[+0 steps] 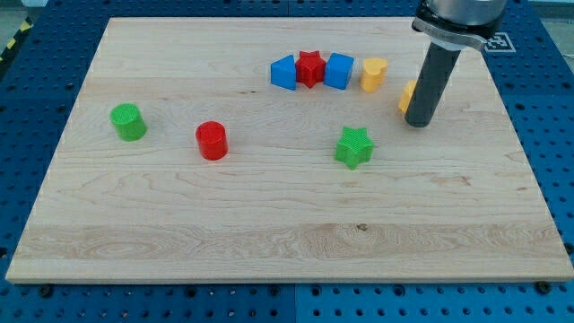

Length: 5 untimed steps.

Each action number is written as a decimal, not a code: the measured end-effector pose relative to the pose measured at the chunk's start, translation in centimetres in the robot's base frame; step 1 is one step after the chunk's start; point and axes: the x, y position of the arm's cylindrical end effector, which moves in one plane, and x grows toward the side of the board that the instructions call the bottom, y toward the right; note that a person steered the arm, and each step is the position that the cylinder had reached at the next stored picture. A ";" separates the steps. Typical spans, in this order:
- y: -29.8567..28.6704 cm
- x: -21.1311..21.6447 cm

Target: Move the yellow hexagon right side of the yellow heart

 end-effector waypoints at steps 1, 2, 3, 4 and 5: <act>0.0 -0.3; 0.0 -3.0; 0.0 -3.3; 0.5 -1.4; 2.9 -1.4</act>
